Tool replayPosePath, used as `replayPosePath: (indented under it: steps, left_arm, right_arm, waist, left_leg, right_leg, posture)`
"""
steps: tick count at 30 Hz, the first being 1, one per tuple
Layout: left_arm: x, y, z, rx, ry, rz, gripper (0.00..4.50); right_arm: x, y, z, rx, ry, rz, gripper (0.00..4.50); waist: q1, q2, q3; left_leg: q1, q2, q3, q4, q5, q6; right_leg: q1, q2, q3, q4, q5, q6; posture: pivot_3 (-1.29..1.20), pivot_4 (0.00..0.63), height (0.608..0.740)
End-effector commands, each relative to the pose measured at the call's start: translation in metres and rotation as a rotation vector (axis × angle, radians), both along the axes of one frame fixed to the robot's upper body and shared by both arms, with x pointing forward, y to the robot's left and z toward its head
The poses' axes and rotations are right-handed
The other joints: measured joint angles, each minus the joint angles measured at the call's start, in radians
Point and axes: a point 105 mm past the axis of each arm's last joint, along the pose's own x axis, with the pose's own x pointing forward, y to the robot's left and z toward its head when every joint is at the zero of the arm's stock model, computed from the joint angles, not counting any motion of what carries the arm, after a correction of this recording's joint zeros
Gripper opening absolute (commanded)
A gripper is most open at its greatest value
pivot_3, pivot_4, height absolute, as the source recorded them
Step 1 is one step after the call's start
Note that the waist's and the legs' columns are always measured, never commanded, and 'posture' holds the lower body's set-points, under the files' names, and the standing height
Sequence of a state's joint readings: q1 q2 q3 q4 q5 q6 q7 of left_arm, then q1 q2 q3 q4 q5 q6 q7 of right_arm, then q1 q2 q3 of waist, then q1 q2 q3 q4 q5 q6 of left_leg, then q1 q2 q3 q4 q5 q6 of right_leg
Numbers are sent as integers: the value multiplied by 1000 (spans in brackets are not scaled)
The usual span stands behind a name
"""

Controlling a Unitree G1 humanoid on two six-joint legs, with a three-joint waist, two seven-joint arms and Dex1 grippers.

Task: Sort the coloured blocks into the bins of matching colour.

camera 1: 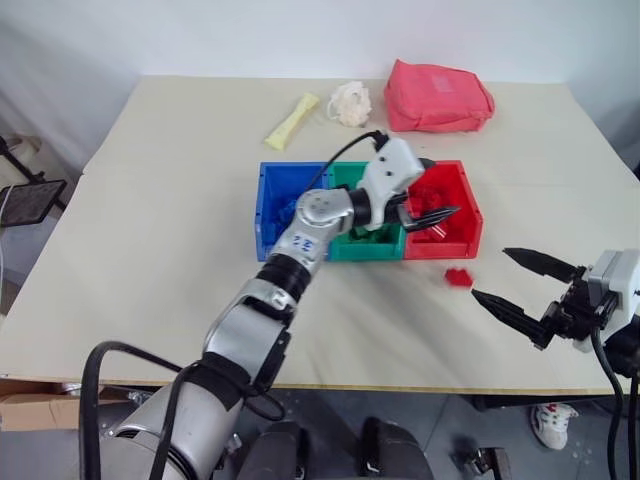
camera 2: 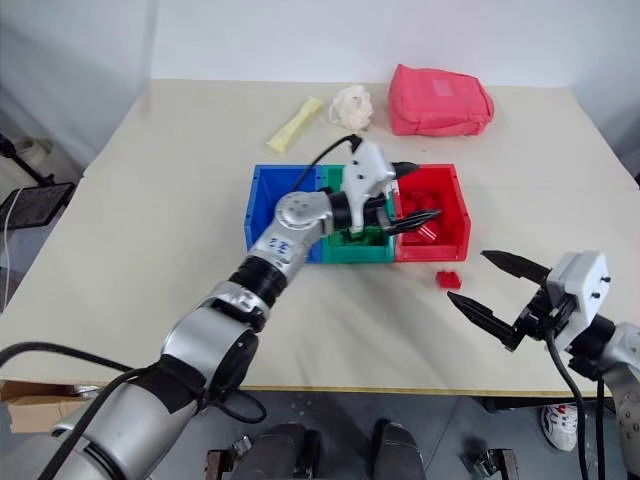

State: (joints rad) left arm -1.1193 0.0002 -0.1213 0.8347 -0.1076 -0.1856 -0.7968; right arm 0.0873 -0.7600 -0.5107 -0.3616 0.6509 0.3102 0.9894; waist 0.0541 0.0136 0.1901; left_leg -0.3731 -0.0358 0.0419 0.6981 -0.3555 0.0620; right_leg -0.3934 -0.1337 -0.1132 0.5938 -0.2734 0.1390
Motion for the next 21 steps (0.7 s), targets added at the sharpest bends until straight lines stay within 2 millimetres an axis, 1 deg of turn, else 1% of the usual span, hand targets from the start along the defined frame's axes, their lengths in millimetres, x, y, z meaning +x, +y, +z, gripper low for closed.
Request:
replayPosePath:
  steps: [1,3,5,7,10,12,14,16,17,19,21]
  left_arm:
    - [-13,25,4,2,-18,-54,4481]
    - [-22,51,-9,49,2,-55,4481]
    - [-33,71,-19,89,21,-57,4481]
    - [-45,88,-23,99,46,-61,4481]
    - [-62,104,-27,109,75,-88,4481]
    - [-73,119,-34,123,105,-101,4481]
    - [-85,135,-46,143,138,-109,4481]
    - [-94,147,-54,159,156,-117,4481]
    - [-97,151,-56,164,159,-121,4481]
    - [-101,172,-66,191,172,-99,4481]
    - [-103,186,-72,210,175,-84,4481]
  right_arm:
    - [3,-3,4,-11,-3,22,4500]
    - [5,-9,1,-34,22,26,4500]
    - [6,-15,-3,-60,50,26,4500]
    - [6,-18,-7,-83,80,41,4500]
    - [6,-17,-10,-102,105,62,4500]
    - [7,-19,-10,-111,118,59,4500]
    - [7,-20,-12,-122,136,63,4500]
    - [6,-21,-14,-128,151,67,4500]
    - [5,-22,-14,-130,156,67,4500]
    - [2,-25,-18,-143,185,64,4500]
    - [0,-28,-20,-156,203,56,4500]
  waist:
    - [-5,0,0]
    - [-8,0,0]
    - [-11,0,0]
    - [-8,0,0]
    - [0,0,0]
    - [-2,1,0]
    - [-7,1,-1]
    - [-12,1,-1]
    - [-12,1,-1]
    - [-10,1,-1]
    - [-9,1,-1]
  left_leg:
    - [1,0,-1,0,0,0]
    - [1,0,-1,0,0,0]
    - [1,0,-1,0,0,0]
    - [1,0,-2,0,0,0]
    - [1,0,-4,1,0,0]
    - [1,-1,-5,2,0,0]
    - [1,-1,-5,2,0,0]
    - [2,0,-5,1,-1,-1]
    - [2,1,-5,1,-1,-1]
    - [2,1,-5,1,-1,-1]
    - [2,0,-5,1,-1,-1]
  right_leg:
    - [0,0,0,1,0,0]
    - [0,0,0,1,0,0]
    - [0,0,0,2,0,0]
    - [0,0,0,1,0,0]
    - [2,-1,1,1,0,0]
    - [3,-1,2,1,0,0]
    - [3,-1,4,1,0,0]
    - [2,0,4,1,0,0]
    - [2,0,4,1,0,0]
    - [3,0,3,1,0,0]
    - [3,0,4,1,0,0]
  posture:
    - [0,150,740]
    - [0,150,740]
    - [0,150,740]
    - [0,150,740]
    - [0,150,740]
    - [0,150,740]
    - [0,150,740]
    - [0,150,740]
    - [0,150,740]
    - [0,150,740]
    - [0,150,740]
